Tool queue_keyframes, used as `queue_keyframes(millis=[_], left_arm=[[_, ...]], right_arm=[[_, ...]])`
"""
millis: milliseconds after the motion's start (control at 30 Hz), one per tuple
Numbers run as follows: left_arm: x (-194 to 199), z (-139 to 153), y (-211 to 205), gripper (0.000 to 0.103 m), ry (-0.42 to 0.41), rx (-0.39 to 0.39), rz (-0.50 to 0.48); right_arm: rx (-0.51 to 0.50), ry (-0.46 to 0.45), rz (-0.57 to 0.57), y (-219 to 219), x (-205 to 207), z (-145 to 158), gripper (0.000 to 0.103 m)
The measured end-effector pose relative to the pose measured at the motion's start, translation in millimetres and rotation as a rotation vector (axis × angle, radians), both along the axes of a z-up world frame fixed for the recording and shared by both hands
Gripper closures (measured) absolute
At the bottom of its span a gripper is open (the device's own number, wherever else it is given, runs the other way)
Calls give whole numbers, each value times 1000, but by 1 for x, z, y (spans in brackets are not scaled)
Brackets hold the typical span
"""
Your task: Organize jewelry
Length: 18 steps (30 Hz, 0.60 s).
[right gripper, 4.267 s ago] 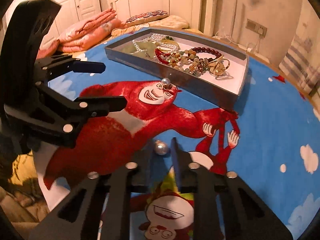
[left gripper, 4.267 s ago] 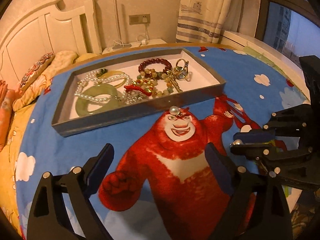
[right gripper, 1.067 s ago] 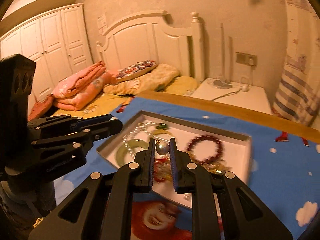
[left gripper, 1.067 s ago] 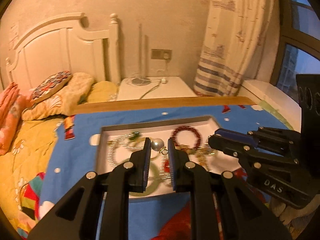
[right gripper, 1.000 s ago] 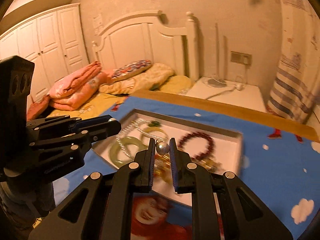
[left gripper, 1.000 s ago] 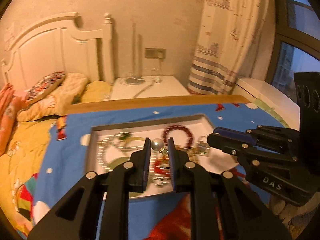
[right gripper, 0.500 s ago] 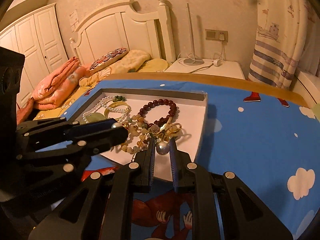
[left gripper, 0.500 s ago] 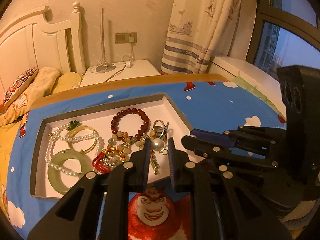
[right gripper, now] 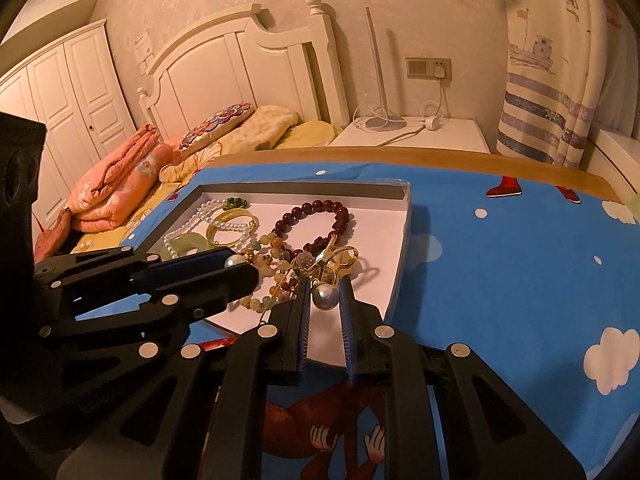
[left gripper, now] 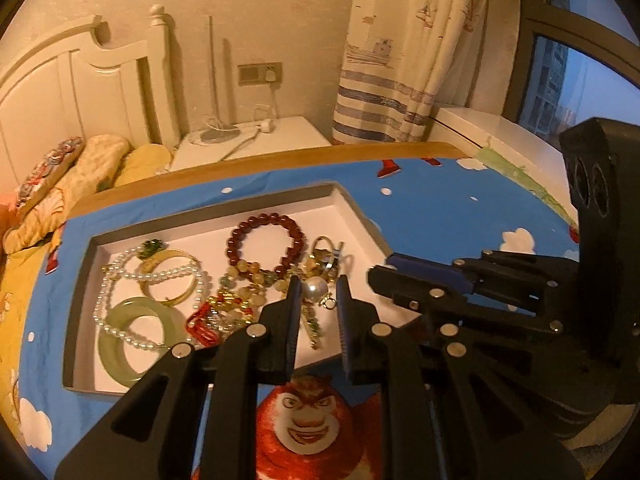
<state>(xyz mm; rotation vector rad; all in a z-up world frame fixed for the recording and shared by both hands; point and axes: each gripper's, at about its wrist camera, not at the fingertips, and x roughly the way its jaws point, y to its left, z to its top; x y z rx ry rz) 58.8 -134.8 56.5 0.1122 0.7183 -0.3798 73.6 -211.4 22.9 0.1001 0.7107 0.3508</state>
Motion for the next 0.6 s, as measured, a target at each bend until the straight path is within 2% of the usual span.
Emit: queue_keyframes(millis=[67, 100, 133, 167, 200, 333, 367, 400, 500, 600], left_arm=[[0, 0, 6, 61, -7, 7, 39], [-1, 0, 9, 55, -12, 5, 56], [-2, 1, 15, 42, -25, -1, 80], [-3, 3, 21, 33, -39, -7, 100], [-4, 5, 26, 30, -51, -13, 118], [-12, 14, 47, 8, -131, 10, 196], [-16, 17, 53, 2, -166, 28, 216], [-19, 20, 57, 2, -191, 37, 225], [-28, 28, 79, 2, -259, 89, 306], [-31, 26, 101, 2, -259, 144, 414]], right_arm=[[7, 1, -25, -4, 0, 0, 76], [16, 5, -33, -6, 0, -1, 70], [30, 7, -40, -9, 0, 0, 66], [36, 4, -49, -12, -1, 0, 54], [38, -1, -65, -14, -2, 1, 40], [76, -53, -71, -17, -10, 9, 29], [79, -78, -88, -17, -13, 14, 22], [87, -101, -104, -19, -17, 19, 16], [128, -159, -150, -24, -26, 32, 16], [151, -173, -212, -23, -36, 40, 16]])
